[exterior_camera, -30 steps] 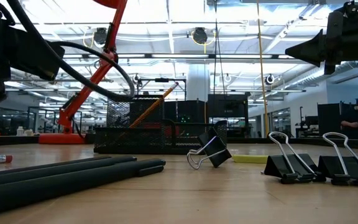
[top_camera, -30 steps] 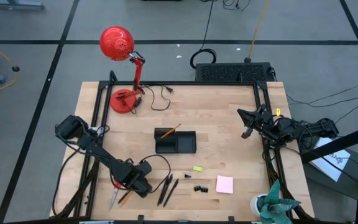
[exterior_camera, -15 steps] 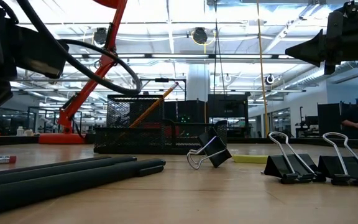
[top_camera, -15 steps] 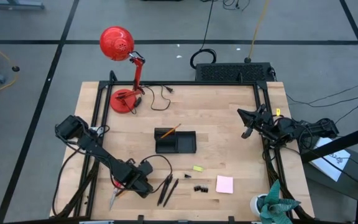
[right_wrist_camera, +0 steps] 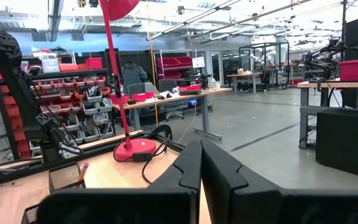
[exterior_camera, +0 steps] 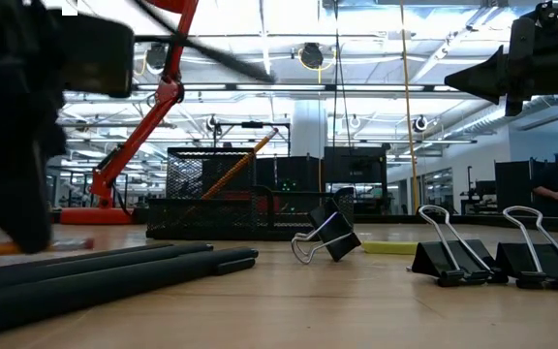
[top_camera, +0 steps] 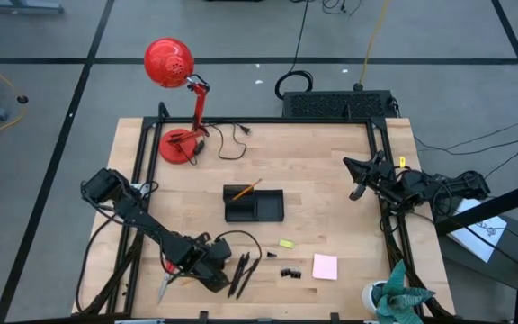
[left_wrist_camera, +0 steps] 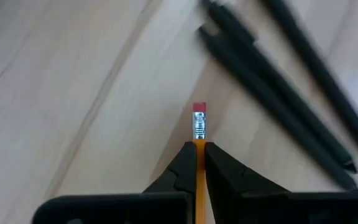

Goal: Pick and place office supplies into organizer
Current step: Put the pencil into the top left section of the desk organizer

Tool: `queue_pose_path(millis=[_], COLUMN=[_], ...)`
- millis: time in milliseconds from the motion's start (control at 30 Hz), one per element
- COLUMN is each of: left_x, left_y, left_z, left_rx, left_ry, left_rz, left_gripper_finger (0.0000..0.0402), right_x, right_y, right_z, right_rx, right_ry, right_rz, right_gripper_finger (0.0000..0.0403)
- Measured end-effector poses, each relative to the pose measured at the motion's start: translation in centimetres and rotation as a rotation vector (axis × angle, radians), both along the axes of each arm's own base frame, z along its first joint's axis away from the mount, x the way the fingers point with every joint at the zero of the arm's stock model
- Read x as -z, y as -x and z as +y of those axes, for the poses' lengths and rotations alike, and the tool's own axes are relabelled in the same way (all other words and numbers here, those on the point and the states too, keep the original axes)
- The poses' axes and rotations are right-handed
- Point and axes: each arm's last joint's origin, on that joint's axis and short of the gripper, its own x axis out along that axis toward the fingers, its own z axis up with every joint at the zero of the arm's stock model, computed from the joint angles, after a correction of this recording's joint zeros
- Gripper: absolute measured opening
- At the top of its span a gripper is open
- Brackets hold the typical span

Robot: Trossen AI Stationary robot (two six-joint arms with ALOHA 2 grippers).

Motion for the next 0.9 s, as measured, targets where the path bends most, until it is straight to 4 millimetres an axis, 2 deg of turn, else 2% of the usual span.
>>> queue_pose_path(millis=[167, 367, 633, 733, 800, 900], left_x=[-0.4, -1.1, -2.5, -3.9, -4.7, -5.4], left_y=[-0.3, -0.4, -0.9, -1.1, -0.5, -0.1], left_z=[0.1, 0.4, 1.4, 1.2, 1.5, 2.1], left_rx=[0.040, 0.077, 0.067, 0.103, 0.075, -0.076], left_ry=[-0.017, -0.081, 0.009, 0.056, 0.049, 0.087], left_rz=[-0.042, -0.084, -0.049, -0.027, 0.008, 0.046], left_gripper_finger=[0.0002, 0.0009, 0.0005, 0.0015, 0.0019, 0.0013], right_x=[0.0, 0.0, 0.0, 0.0, 0.0, 0.0], right_y=[0.0, 0.0, 0.0, 0.0, 0.0, -0.1], right_z=[0.0, 0.0, 0.0, 0.0, 0.0, 0.0], right_rx=[-0.001, -0.003, -0.003, -0.003, -0.002, -0.003], right_ry=[-0.006, -0.015, -0.015, -0.015, -0.015, -0.015], right_rz=[-0.004, -0.009, -0.009, -0.007, -0.006, -0.005], right_gripper_finger=[0.0004, 0.0004, 0.0004, 0.0004, 0.0004, 0.0004])
